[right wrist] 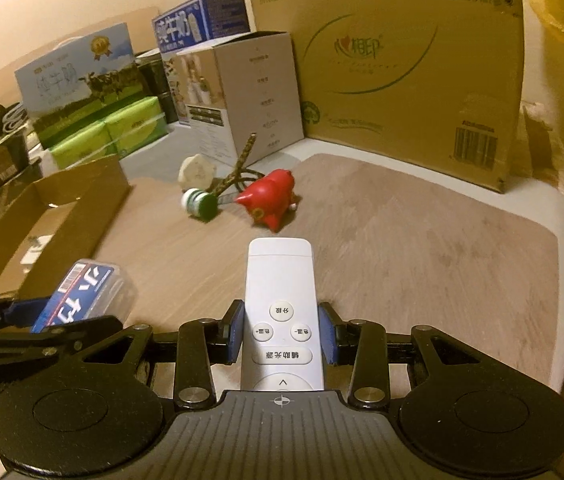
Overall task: Organize rigid objects
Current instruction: 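Carry the floss box and white remote over the cardboard box with both tools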
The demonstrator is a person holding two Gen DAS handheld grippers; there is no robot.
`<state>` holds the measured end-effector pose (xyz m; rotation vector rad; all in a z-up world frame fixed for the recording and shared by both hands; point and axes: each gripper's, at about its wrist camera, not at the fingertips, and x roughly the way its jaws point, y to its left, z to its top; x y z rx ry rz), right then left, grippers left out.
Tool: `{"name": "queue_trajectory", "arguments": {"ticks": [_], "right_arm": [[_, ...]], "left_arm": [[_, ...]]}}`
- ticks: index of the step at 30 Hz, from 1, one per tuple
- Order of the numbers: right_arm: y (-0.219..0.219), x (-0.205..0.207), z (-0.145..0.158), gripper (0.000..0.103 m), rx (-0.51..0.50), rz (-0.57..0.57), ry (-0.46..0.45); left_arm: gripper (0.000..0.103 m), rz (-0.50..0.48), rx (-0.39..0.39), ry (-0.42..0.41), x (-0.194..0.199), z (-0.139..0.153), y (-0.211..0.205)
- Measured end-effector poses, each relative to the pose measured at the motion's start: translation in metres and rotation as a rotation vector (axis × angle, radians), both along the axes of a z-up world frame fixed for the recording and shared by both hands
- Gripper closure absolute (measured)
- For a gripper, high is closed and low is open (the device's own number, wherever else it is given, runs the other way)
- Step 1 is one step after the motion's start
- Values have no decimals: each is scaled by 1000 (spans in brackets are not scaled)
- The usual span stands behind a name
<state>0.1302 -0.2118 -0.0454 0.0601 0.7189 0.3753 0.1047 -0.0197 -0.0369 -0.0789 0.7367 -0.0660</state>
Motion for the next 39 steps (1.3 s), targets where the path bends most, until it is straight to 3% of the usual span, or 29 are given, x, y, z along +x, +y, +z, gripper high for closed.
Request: {"name": "queue_trajectory", "arguments": {"ticks": [17, 39], "right_arm": [[33, -76, 22, 64, -1, 41, -34], [114, -88, 40, 64, 8, 165, -58]], "left_arm": [[48, 31, 24, -37, -65, 34, 34], [48, 151, 60, -52, -93, 52, 115]]}}
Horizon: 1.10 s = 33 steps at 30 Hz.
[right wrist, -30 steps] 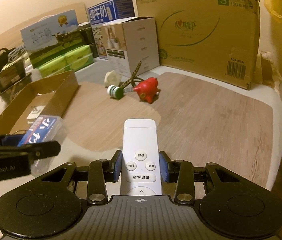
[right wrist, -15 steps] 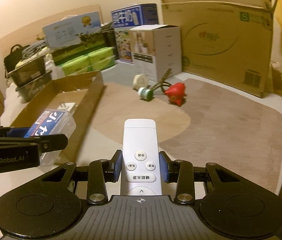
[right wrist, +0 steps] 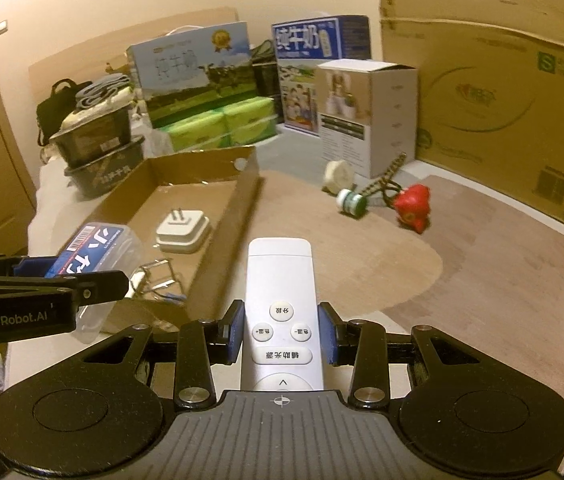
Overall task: Organize rigid objects
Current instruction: 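Carry the floss box and white remote over the cardboard box with both tools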
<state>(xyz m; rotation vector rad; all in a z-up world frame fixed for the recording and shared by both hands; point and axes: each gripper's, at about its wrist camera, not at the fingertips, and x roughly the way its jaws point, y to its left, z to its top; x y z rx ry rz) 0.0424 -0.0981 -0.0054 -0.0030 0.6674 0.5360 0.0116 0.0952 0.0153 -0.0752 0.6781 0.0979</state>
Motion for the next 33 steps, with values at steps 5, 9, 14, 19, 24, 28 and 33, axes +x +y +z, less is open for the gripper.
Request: {"name": "queue_trajectory", "arguments": {"ticks": [5, 9, 14, 19, 24, 28, 33], "right_arm": [[19, 1, 3, 64, 4, 36, -8], [30, 2, 6, 64, 11, 57, -15], [46, 6, 6, 64, 11, 84, -25], [60, 12, 8, 64, 13, 102, -29], [74, 21, 9, 64, 17, 122, -28], [88, 29, 11, 64, 20, 136, -32], [101, 43, 11, 64, 24, 143, -33]], "left_arm": [[48, 18, 5, -5, -1, 3, 12], [48, 27, 11, -5, -1, 4, 22], [48, 43, 14, -5, 0, 5, 37], [48, 54, 18, -3, 5, 5, 51], [48, 66, 21, 2, 12, 5, 65], [48, 75, 25, 8, 20, 4, 76], [48, 82, 34, 15, 34, 1, 91]]}}
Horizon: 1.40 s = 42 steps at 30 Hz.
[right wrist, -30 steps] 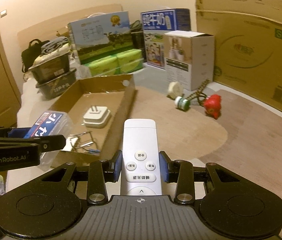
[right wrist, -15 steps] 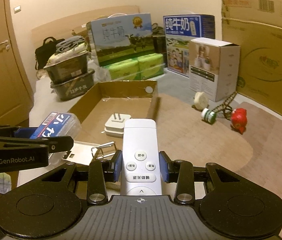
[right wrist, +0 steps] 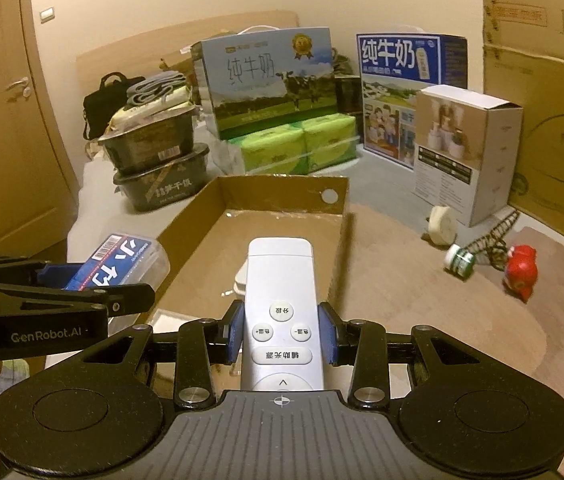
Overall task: Organize rigid objects
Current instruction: 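Carry the floss box and white remote over the cardboard box with both tools, then open the left tool to drop the floss box while the right tool releases the remote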
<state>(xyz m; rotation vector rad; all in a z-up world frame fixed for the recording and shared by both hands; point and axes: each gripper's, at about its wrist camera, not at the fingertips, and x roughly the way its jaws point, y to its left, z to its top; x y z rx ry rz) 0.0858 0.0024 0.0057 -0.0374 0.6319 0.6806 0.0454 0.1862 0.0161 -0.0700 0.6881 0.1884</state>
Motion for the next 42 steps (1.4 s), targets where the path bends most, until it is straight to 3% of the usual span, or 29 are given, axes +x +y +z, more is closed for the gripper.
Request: {"name": "queue_trajectory", "arguments": {"ticks": [20, 39, 42], "right_arm": [[40, 82, -24, 64, -39, -41, 61], [55, 97, -32, 64, -19, -43, 67], [56, 97, -31, 64, -17, -44, 63]], "left_arm": [[48, -78, 35, 76, 77, -33, 29], [47, -69, 33, 98, 100, -50, 44], [39, -54, 37, 75, 98, -47, 46]]}}
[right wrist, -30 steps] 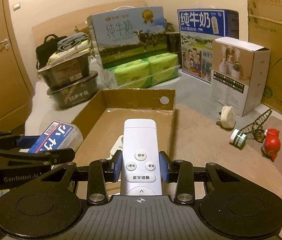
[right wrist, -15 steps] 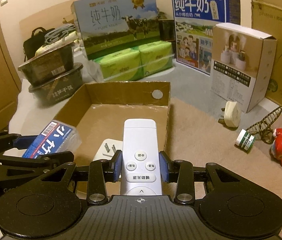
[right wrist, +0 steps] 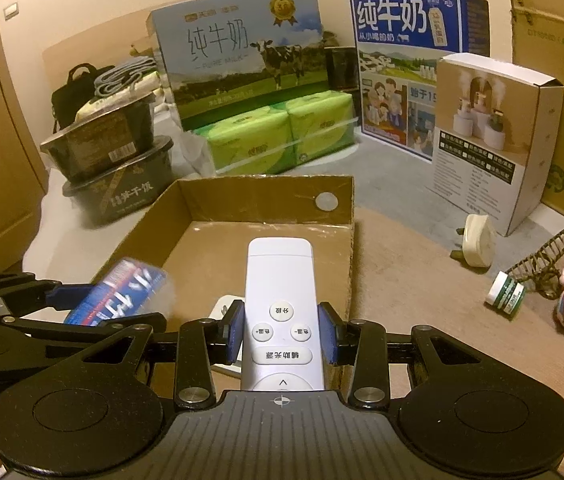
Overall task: Organize rigid objects
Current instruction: 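Open the left tool to drop the floss box while the right tool releases the remote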
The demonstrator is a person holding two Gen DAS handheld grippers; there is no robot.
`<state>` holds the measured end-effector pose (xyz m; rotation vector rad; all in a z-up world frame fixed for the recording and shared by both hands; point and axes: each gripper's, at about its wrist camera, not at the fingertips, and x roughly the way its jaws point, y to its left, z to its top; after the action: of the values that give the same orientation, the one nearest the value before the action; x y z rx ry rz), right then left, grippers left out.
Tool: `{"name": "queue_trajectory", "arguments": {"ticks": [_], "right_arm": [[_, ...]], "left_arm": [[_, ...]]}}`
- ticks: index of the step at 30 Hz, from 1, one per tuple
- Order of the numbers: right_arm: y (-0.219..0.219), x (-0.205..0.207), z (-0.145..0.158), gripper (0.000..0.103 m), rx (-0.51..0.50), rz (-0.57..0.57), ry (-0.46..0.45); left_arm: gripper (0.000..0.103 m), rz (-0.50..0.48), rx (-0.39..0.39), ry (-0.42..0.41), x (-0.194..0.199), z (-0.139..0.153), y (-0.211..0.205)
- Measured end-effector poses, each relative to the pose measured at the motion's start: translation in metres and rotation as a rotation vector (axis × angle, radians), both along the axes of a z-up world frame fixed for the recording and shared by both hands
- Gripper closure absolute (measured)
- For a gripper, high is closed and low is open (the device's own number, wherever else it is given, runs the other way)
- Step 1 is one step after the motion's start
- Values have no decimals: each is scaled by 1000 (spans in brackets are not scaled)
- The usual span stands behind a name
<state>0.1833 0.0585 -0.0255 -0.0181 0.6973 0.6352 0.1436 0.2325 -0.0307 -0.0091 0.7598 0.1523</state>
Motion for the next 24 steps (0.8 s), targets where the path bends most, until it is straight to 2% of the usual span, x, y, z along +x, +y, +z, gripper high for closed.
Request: {"name": "queue_trajectory", "arguments": {"ticks": [7, 8, 10, 12, 24], "right_arm": [[-4, 2, 3, 63, 11, -37, -17], [-5, 2, 3, 61, 12, -41, -15], [-8, 2, 4, 49, 17, -44, -16], [-10, 0, 5, 47, 17, -48, -18], [-27, -16, 9, 46, 6, -55, -9]], "left_arm": [[39, 21, -6, -15, -6, 6, 5], [39, 22, -6, -16, -7, 6, 5], [39, 21, -6, -15, -9, 6, 4], [39, 17, -5, -14, -10, 7, 2], [39, 12, -35, -23, -24, 16, -17]]}}
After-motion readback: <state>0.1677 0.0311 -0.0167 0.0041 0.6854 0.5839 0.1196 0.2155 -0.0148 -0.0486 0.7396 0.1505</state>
